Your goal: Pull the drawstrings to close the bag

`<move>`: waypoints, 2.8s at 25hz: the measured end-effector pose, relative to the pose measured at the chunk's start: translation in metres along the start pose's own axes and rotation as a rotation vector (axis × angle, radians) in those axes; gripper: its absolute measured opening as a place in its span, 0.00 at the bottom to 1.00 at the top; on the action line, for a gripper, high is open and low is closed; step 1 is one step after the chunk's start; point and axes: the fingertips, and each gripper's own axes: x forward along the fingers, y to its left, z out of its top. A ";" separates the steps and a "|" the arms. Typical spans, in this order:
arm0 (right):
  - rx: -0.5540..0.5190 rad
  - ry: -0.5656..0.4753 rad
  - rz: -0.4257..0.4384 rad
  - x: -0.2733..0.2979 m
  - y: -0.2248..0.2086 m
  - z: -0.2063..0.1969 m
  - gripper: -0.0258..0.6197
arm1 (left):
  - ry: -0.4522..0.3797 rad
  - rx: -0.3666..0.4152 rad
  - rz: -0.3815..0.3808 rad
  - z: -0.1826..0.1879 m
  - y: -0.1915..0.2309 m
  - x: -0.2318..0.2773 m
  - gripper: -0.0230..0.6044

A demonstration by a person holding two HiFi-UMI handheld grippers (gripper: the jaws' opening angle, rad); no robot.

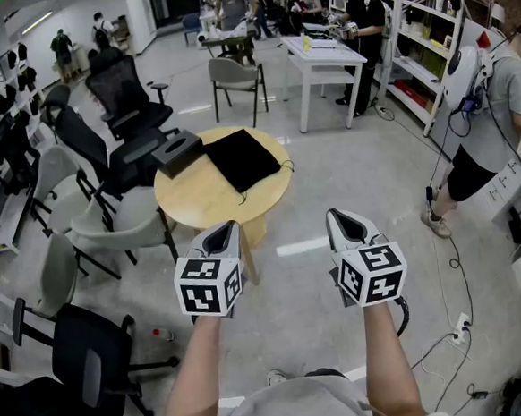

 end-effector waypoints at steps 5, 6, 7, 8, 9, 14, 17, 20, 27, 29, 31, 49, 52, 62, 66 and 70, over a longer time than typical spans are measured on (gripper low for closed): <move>0.000 0.004 -0.016 0.006 0.000 -0.001 0.04 | -0.004 -0.006 -0.006 -0.003 0.006 0.004 0.04; 0.002 0.005 -0.015 0.007 0.000 -0.001 0.05 | -0.008 -0.008 -0.006 -0.002 0.007 0.005 0.04; 0.003 0.005 -0.014 0.008 0.000 -0.001 0.06 | -0.011 -0.008 -0.007 -0.001 0.007 0.007 0.04; 0.003 0.008 -0.012 0.009 -0.001 -0.001 0.06 | -0.012 -0.007 -0.008 0.000 0.007 0.009 0.04; 0.003 0.011 -0.010 0.010 -0.001 -0.001 0.08 | -0.010 -0.006 -0.010 0.000 0.006 0.010 0.04; 0.008 0.011 -0.005 0.021 -0.006 -0.001 0.12 | -0.003 -0.011 -0.020 0.001 0.011 0.024 0.09; 0.015 0.012 0.001 0.030 -0.012 -0.002 0.14 | -0.011 -0.012 -0.015 0.003 0.015 0.033 0.11; 0.018 0.007 0.011 0.039 -0.018 -0.002 0.17 | -0.011 -0.013 -0.016 0.006 0.017 0.043 0.13; 0.037 -0.003 0.069 0.073 -0.047 -0.001 0.22 | -0.002 -0.005 0.022 0.018 0.018 0.078 0.18; 0.034 -0.002 0.100 0.087 -0.057 -0.002 0.23 | -0.004 -0.009 0.047 0.021 0.019 0.092 0.18; 0.031 0.000 0.129 0.099 -0.071 -0.002 0.24 | -0.001 -0.013 0.068 0.022 0.016 0.108 0.23; 0.014 0.048 0.405 0.197 -0.208 0.009 0.39 | 0.005 -0.090 0.347 0.047 -0.013 0.220 0.35; 0.001 0.057 0.447 0.206 -0.214 0.007 0.40 | 0.007 -0.089 0.387 0.047 -0.014 0.224 0.35; -0.021 0.073 0.546 0.234 -0.215 0.000 0.41 | 0.016 -0.103 0.449 0.047 -0.009 0.245 0.35; -0.021 0.078 0.560 0.251 -0.213 -0.001 0.41 | 0.005 -0.104 0.461 0.050 0.004 0.254 0.35; -0.032 0.069 0.574 0.276 -0.208 0.006 0.41 | -0.008 -0.110 0.474 0.053 0.025 0.264 0.35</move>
